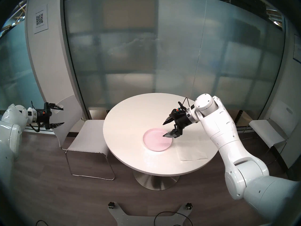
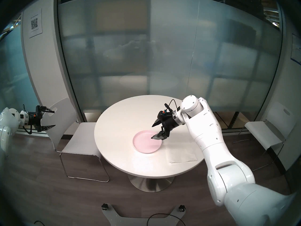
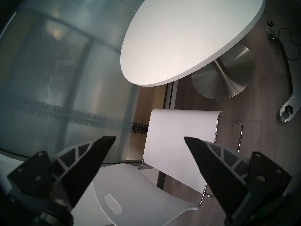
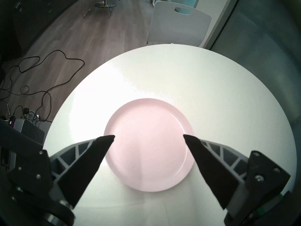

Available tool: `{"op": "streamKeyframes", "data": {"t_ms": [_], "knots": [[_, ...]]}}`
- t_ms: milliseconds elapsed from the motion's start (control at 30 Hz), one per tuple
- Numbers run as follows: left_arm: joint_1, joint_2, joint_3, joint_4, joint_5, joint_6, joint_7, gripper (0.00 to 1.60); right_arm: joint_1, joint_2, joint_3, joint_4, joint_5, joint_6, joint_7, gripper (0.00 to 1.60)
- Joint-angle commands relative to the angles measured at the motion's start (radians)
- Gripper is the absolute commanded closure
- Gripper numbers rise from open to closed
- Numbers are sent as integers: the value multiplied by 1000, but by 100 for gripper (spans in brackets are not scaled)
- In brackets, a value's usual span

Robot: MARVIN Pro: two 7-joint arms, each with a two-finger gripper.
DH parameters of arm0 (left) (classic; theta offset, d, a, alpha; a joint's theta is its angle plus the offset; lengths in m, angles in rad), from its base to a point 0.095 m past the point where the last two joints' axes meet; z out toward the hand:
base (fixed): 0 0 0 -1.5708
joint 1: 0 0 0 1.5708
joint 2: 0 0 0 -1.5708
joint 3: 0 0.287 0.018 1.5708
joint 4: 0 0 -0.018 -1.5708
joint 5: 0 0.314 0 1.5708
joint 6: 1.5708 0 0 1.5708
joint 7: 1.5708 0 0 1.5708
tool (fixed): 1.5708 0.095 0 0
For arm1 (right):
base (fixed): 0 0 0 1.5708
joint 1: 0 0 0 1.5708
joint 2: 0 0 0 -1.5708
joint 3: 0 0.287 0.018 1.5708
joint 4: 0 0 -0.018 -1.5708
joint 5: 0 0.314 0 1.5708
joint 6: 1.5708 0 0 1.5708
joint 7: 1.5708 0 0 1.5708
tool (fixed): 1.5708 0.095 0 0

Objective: Fold the napkin in half twice and place it beside the plate

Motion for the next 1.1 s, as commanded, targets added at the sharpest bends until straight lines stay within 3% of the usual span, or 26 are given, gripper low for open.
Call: {"op": "streamKeyframes", "data": {"t_ms": [0, 1067], "knots": [[-17, -1, -3, -12, -6, 0, -34, 0, 38, 28, 33, -44, 18, -8, -1, 0], [-16, -57, -11, -11, -9, 0, -34, 0, 30, 154, 186, -126, 47, -50, -1, 0]]}}
